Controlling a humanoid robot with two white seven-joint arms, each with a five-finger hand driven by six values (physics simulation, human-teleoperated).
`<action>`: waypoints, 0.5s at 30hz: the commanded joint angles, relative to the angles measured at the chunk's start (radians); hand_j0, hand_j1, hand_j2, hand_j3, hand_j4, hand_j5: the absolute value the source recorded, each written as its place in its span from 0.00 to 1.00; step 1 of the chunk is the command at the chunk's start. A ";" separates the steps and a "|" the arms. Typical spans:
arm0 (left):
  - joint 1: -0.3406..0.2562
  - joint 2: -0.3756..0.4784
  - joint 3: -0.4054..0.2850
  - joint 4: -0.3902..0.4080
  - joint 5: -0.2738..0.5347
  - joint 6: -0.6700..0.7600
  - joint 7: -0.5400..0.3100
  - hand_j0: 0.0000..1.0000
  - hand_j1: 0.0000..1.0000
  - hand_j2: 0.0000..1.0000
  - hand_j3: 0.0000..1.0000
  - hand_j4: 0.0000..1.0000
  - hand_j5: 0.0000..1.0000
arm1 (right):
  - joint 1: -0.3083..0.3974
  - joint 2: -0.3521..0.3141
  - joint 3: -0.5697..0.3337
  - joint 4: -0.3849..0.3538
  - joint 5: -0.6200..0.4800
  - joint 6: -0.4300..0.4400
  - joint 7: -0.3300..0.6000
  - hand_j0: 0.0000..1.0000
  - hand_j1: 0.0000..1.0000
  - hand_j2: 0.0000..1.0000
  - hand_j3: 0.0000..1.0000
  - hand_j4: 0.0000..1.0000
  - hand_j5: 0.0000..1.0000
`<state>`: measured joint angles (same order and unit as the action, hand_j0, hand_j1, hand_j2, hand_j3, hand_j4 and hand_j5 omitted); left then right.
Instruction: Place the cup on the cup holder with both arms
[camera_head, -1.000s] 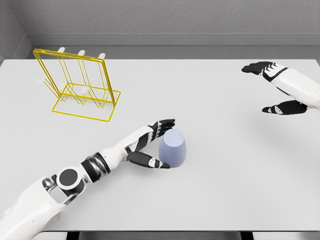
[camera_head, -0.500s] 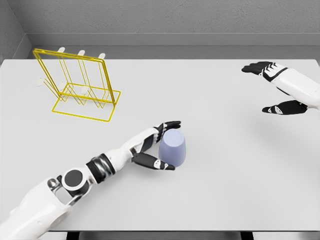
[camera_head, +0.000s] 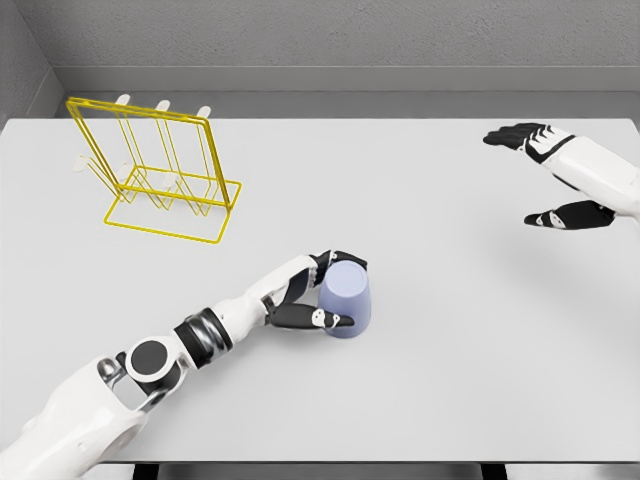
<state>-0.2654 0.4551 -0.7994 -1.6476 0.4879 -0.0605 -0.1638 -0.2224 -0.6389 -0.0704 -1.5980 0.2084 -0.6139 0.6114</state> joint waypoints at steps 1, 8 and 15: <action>0.000 0.001 0.003 -0.008 0.005 -0.001 0.000 0.64 0.64 0.64 0.64 0.64 0.64 | 0.000 -0.001 0.000 0.000 -0.007 0.003 -0.001 1.00 1.00 1.00 1.00 1.00 1.00; -0.003 0.005 0.014 -0.024 0.009 -0.009 0.001 0.60 0.60 0.60 0.60 0.60 0.60 | 0.002 -0.001 -0.011 0.000 -0.007 0.003 -0.001 1.00 1.00 1.00 1.00 1.00 1.00; 0.014 0.031 0.069 -0.100 0.011 -0.009 0.003 0.62 0.62 0.62 0.62 0.62 0.62 | 0.002 0.001 -0.011 0.000 -0.009 0.003 -0.001 1.00 1.00 1.00 1.00 1.00 1.00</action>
<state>-0.2424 0.4776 -0.7469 -1.7230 0.4939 -0.0687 -0.1623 -0.2209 -0.6377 -0.0809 -1.5982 0.2079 -0.6139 0.6114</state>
